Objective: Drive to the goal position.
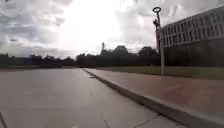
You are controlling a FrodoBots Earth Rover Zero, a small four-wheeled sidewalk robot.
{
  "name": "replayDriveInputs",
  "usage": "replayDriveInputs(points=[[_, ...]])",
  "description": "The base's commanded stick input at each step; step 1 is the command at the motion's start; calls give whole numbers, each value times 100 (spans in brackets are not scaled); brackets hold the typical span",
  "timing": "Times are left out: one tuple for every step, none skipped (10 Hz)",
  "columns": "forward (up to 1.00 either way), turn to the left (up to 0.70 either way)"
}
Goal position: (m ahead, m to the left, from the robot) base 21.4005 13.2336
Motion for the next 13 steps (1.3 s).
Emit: replayDriveInputs(points=[[0,100],[0,100],[0,100],[0,100],[0,100],[2,99],[19,89],[35,79],[52,69],[68,59],[84,49],[100,38],[100,0]])
